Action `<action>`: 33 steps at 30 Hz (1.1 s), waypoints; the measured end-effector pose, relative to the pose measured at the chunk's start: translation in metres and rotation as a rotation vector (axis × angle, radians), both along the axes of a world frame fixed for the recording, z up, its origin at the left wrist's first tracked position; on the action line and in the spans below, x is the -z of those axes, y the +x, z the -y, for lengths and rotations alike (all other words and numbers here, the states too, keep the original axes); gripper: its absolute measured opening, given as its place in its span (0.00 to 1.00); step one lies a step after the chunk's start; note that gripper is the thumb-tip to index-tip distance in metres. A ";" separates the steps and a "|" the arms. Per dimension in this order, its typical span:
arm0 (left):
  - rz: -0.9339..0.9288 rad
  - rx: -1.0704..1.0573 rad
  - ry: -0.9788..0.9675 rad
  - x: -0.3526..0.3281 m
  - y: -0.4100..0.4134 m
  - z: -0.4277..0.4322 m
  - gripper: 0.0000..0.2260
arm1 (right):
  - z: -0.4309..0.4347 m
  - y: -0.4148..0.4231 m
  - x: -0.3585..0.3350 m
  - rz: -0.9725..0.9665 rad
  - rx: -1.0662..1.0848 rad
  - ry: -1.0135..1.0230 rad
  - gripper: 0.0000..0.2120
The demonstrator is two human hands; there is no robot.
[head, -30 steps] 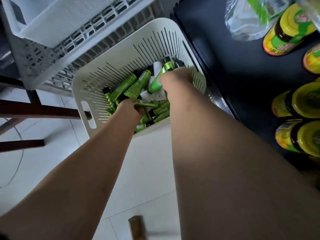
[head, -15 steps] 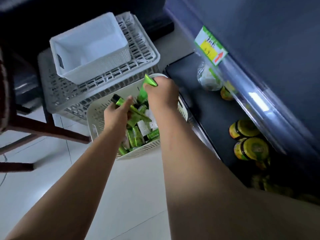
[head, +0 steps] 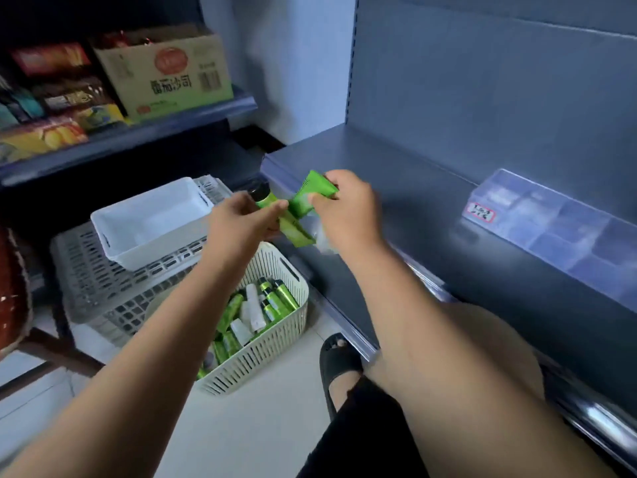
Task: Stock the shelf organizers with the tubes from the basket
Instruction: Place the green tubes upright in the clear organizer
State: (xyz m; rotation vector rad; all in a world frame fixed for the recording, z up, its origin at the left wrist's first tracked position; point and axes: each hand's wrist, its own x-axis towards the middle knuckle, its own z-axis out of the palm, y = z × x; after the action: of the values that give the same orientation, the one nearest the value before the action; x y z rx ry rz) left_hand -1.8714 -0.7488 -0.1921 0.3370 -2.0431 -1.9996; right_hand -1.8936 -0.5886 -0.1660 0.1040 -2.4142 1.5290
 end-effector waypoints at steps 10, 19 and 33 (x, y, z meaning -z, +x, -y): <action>-0.351 0.407 -0.115 -0.094 0.012 -0.197 0.19 | -0.207 0.089 -0.094 -0.126 0.336 -0.376 0.05; -0.428 0.759 -0.048 -0.102 0.075 -0.378 0.08 | -0.348 0.204 -0.107 -0.225 0.705 -0.347 0.08; -0.308 0.784 0.104 -0.054 0.081 -0.484 0.16 | -0.449 0.253 -0.035 -0.420 0.955 -0.446 0.05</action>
State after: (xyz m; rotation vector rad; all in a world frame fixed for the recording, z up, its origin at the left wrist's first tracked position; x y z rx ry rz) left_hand -1.7906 -0.2651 -0.1383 -0.8343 -2.0392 -2.3590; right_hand -1.6404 -0.1398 -0.1311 -0.6491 -1.3862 1.3174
